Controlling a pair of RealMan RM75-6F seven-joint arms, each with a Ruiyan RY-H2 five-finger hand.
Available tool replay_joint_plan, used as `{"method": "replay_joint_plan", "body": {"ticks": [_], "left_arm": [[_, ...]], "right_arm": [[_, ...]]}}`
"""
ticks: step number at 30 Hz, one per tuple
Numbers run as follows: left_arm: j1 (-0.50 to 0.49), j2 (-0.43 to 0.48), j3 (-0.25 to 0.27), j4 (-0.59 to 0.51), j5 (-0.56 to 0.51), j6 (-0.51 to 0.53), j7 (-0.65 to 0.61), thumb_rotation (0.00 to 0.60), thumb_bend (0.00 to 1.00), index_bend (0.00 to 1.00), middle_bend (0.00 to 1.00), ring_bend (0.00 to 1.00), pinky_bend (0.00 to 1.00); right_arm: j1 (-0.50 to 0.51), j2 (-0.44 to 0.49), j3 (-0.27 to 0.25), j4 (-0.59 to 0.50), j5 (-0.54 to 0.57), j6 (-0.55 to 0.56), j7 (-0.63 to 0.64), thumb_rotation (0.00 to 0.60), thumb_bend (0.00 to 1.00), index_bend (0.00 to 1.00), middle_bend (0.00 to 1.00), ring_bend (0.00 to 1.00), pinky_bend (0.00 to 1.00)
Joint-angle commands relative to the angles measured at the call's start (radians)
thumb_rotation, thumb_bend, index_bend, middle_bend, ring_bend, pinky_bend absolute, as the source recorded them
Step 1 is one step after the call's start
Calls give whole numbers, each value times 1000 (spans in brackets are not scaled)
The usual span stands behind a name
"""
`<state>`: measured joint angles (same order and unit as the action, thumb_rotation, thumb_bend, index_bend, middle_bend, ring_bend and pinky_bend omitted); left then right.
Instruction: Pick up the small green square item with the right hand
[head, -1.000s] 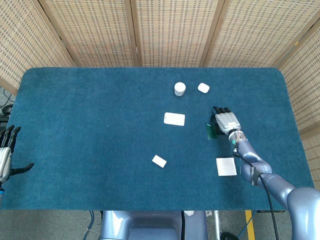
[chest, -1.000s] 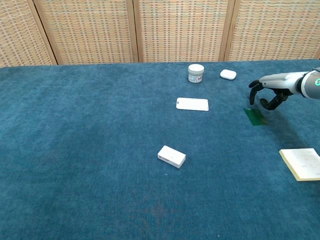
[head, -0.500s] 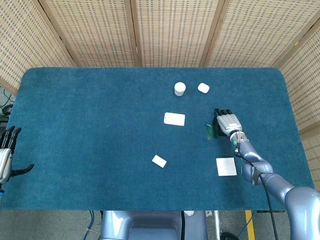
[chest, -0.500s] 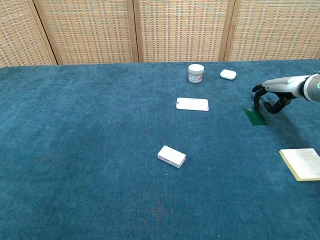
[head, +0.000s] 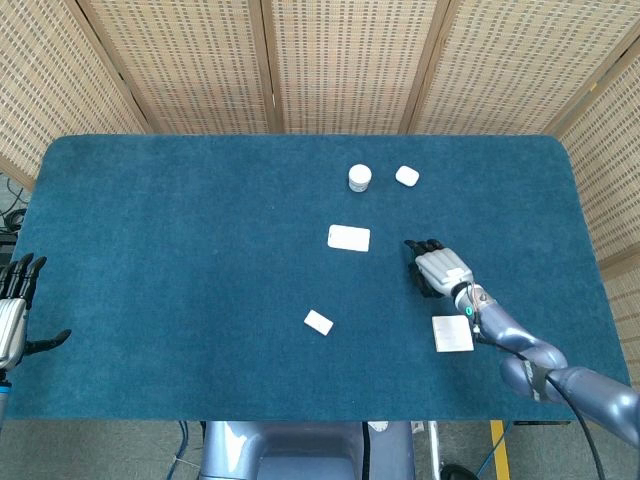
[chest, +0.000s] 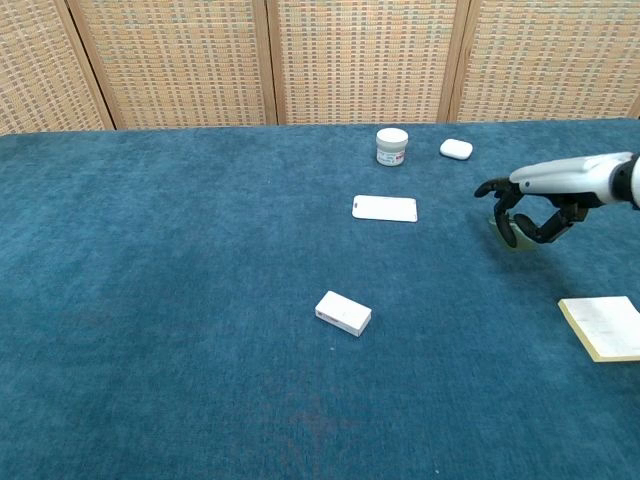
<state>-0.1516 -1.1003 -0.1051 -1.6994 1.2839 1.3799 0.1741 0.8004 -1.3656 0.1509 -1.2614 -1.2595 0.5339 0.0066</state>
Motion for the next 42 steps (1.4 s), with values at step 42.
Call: {"method": "replay_joint_plan", "body": {"ticks": [42], "left_arm": [[-11,7,0,-1,-22,-21,1,600,0,0,0,0,0]], "right_arm": [[105,-303,72,551,342,-128,-126,600,452,396,0,0,0]]}}
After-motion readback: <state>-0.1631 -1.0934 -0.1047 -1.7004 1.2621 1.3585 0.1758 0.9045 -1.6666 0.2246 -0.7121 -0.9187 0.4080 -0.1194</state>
